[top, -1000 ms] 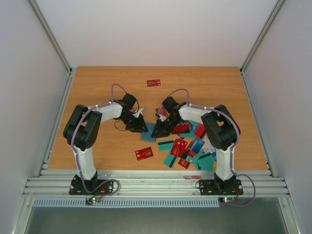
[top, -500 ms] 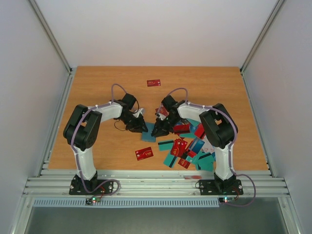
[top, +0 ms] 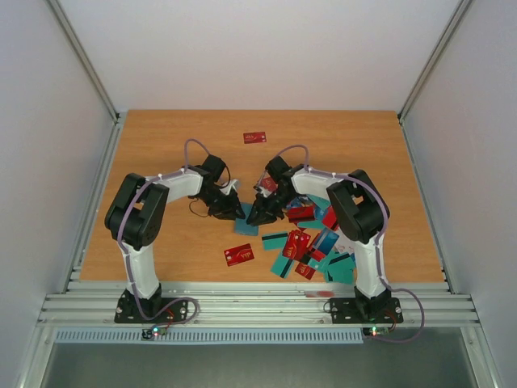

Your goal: Put the credit cards into the card holder

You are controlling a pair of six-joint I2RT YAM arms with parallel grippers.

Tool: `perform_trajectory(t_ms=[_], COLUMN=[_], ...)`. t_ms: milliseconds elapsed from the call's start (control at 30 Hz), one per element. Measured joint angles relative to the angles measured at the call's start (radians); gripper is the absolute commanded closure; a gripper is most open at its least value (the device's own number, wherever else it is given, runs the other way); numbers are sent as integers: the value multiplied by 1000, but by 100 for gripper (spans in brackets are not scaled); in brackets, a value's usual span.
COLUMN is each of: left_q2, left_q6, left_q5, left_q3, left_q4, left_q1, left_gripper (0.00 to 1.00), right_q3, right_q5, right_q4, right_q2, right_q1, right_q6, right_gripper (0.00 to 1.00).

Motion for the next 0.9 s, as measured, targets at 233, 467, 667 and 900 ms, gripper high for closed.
perform_trajectory(t_ms=[233,467,667,900], left_q2=[0,0,0,1], left_q6=[0,0,0,0], left_q5=[-2,-3,-3,-3], left_q3=[0,0,2,2], left_q4=[0,0,-3,-3], left_q1=[0,0,0,0], left_gripper=[77,77,77,77], right_q3=[14,2,-30,-33], right_q5=[-53,-61,-10,87], right_q4=[19,18,3,-32], right_q2=[8,-41,-102,-95], right_q1=[-6,-30,-50,-55], right_q6=[-1,0,-1,-3], right_gripper=[80,81,83,83])
